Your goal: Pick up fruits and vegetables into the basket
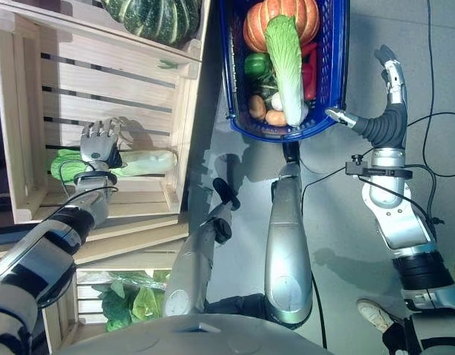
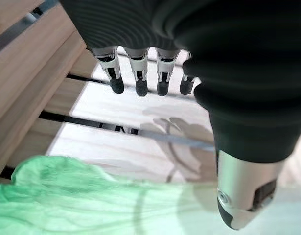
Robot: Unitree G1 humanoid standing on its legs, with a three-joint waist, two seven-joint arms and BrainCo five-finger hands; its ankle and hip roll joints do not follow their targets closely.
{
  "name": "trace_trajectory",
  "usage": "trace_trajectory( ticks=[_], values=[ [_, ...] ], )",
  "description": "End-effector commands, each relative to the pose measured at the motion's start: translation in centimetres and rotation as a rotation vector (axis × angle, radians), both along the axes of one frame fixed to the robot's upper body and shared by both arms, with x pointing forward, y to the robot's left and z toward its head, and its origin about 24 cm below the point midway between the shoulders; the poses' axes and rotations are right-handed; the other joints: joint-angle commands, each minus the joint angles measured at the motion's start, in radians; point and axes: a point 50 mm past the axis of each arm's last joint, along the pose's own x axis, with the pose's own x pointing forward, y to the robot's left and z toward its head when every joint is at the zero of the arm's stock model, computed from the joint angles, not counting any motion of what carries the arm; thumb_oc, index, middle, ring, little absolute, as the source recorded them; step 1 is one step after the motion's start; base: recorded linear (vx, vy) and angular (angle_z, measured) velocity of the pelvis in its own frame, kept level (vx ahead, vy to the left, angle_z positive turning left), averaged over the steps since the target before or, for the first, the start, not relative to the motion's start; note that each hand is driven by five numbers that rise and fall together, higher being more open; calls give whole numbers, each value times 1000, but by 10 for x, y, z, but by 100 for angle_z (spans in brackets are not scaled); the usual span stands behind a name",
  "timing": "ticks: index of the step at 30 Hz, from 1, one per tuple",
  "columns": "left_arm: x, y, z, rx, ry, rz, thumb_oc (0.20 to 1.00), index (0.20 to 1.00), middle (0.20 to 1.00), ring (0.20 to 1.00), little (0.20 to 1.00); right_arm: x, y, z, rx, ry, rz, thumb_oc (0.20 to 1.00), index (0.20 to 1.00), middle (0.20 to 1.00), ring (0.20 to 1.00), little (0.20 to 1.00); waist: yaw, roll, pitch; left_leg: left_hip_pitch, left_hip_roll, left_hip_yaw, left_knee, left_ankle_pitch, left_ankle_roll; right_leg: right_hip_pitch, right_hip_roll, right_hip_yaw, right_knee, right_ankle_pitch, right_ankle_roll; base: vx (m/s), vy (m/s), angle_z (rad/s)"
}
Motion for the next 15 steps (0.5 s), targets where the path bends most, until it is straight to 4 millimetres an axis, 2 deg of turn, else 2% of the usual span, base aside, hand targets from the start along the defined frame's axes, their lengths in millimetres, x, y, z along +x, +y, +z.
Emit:
trace_trajectory(
  ticks=[1, 4, 5, 7, 15],
  values=[
    [-24, 45, -7, 71, 75, 185, 1000, 1000, 1000, 1000, 1000, -12, 6, 15, 35, -120, 54, 1000, 1000, 1000, 1000, 1000, -49, -1, -7, -172, 41, -49, 251, -129, -32, 0, -34, 41, -19, -63, 83, 49, -10, -6],
    [-25, 45, -9, 52, 86, 200, 1000, 1000, 1000, 1000, 1000, -11, 6, 15, 42, -121, 56, 1000, 1000, 1000, 1000, 1000, -49, -3, -7, -178, 41, -49, 254, -131, -32, -5, -32, 42, -19, -62, 83, -5, -10, -4],
    [-27, 44, -17, 5, 125, 232, 1000, 1000, 1000, 1000, 1000, -11, 7, 14, 53, -119, 58, 1000, 1000, 1000, 1000, 1000, -50, -7, -7, -187, 41, -51, 259, -135, -31, -12, -26, 42, -18, -63, 82, -3, -12, -6],
    [-28, 44, -21, -21, 147, 253, 1000, 1000, 1000, 1000, 1000, -11, 8, 15, 55, -119, 62, 1000, 1000, 1000, 1000, 1000, -50, -9, -7, -192, 42, -53, 260, -135, -31, -14, -24, 44, -19, -62, 83, -4, -11, -4],
    [-43, 45, -50, -332, 268, 431, 1000, 1000, 1000, 1000, 1000, -9, 13, 16, 63, -122, 76, 1000, 1000, 1000, 1000, 1000, -46, -20, -7, -191, 42, -61, 251, -125, -32, -11, -19, 38, -19, -62, 80, -5, -7, 1]
  ],
)
